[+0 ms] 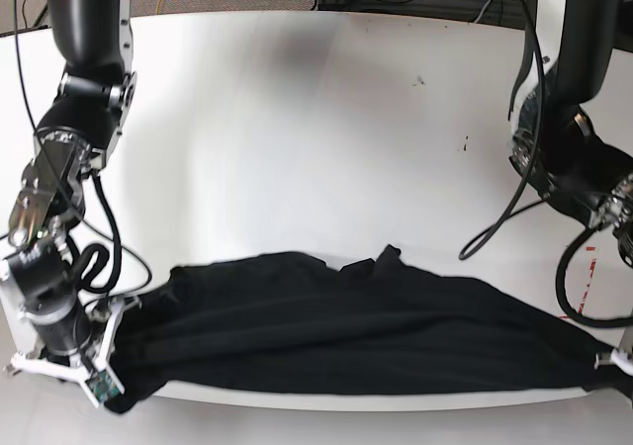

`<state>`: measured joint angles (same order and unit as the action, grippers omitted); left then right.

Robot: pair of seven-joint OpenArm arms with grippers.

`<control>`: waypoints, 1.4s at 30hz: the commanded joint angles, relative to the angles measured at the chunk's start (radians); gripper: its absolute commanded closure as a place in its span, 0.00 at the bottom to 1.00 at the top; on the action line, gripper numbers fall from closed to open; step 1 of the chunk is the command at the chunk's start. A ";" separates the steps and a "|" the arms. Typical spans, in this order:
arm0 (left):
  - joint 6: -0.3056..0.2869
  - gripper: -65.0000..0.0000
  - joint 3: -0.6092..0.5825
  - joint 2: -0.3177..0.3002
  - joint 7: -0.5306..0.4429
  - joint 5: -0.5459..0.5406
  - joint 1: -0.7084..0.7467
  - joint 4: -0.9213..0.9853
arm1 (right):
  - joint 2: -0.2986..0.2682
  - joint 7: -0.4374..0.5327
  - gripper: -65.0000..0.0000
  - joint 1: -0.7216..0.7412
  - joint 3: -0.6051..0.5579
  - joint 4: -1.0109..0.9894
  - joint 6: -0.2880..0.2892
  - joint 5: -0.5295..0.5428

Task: Layout the t-shirt on the table in an organized manner, then fold the t-shirt properly
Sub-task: 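Lift the black shirt with both grippers and swing it across the table, then lower the shirt flat onto the table, holding its edge with both grippers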

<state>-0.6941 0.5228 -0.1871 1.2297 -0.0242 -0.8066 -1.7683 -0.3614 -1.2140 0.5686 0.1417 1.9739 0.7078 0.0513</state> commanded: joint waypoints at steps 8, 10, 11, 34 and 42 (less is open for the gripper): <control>-0.004 1.00 0.106 -0.013 -0.026 -0.001 0.287 -0.081 | 0.077 0.185 1.00 -0.348 0.143 0.015 -0.010 -0.009; -0.004 1.00 0.132 -0.013 -0.026 -0.001 0.352 -0.084 | 0.095 0.199 1.00 -0.413 0.154 0.015 -0.010 -0.009; -0.004 1.00 0.142 -0.013 -0.026 -0.001 0.375 -0.084 | 0.103 0.204 1.00 -0.434 0.157 0.015 -0.010 -0.009; -0.004 1.00 0.274 -0.019 -0.178 0.002 0.890 -0.069 | 0.261 0.314 1.00 -0.809 0.255 0.015 -0.010 -0.017; -0.004 0.99 0.277 -0.039 -0.179 0.004 0.933 -0.026 | 0.261 0.314 1.00 -0.841 0.287 0.015 -0.010 -0.014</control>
<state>-0.7006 0.7959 -0.1921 1.0679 -0.0204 0.1219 -1.7863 -0.0917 -0.9195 -0.2764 0.4164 1.9690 0.7040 0.0303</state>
